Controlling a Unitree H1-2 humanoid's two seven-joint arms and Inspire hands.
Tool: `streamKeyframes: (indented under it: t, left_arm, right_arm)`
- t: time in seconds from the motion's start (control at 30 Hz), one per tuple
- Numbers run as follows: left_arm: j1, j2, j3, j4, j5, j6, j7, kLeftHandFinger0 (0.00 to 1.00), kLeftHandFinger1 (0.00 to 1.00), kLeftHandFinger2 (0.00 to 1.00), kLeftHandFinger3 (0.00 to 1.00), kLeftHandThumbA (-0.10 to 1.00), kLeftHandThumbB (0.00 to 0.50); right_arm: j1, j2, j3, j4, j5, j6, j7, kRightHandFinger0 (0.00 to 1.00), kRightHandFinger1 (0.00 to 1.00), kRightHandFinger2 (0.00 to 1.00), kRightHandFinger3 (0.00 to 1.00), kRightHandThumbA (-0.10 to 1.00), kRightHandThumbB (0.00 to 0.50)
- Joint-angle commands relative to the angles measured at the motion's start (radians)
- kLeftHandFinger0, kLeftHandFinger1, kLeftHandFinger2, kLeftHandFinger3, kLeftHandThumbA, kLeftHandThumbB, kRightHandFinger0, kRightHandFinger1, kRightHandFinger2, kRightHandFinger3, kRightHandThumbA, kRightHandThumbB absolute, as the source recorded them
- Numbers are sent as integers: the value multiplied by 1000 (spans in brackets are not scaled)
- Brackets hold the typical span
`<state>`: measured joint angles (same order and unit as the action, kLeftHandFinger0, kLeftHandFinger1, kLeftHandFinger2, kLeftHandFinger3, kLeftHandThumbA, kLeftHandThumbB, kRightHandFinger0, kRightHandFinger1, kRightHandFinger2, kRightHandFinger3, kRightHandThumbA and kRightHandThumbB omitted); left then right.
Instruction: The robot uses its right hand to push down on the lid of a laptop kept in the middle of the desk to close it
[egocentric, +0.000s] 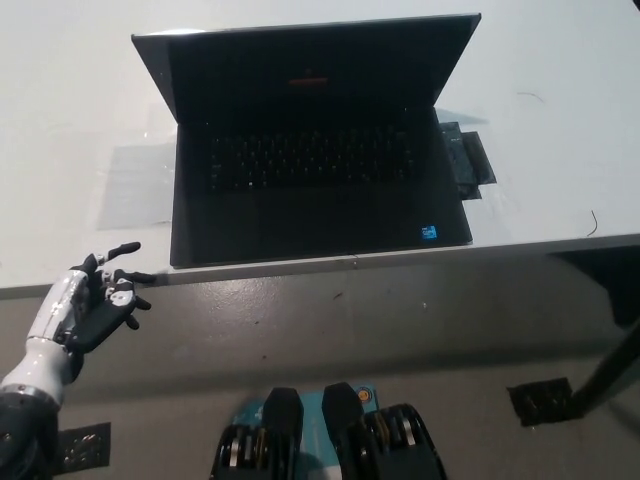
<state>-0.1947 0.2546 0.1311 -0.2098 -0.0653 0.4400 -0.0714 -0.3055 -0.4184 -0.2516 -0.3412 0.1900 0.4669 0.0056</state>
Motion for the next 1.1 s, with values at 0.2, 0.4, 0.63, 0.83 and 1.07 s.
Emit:
streamKeyframes:
  t: [0.2,0.4,0.63,0.83,1.07]
  left_arm:
    - [-12,33,5,-15,-5,19,-20,382,430,558,783,139,0]
    - [-14,30,4,-12,-10,15,-24,381,428,558,772,135,0]
    - [-16,34,0,-19,-4,21,-29,388,433,575,775,151,0]
    - [-29,36,-3,-10,-8,24,-33,374,437,576,766,163,0]
    - [-27,36,-11,-13,-3,30,-29,381,436,565,761,144,0]
  right_arm:
    - [-312,-129,187,8,-54,3,8,1000,1000,1000,1000,1000,318]
    - [-486,-70,274,138,-103,3,42,1000,1000,983,1000,1000,298]
    - [-597,25,358,222,-149,-33,57,1000,1000,1000,1000,1000,337]
    - [-654,84,379,299,-168,-82,73,1000,1000,1000,1000,1000,308]
    - [-711,175,480,514,-205,-205,134,1000,1000,1000,1000,1000,406]
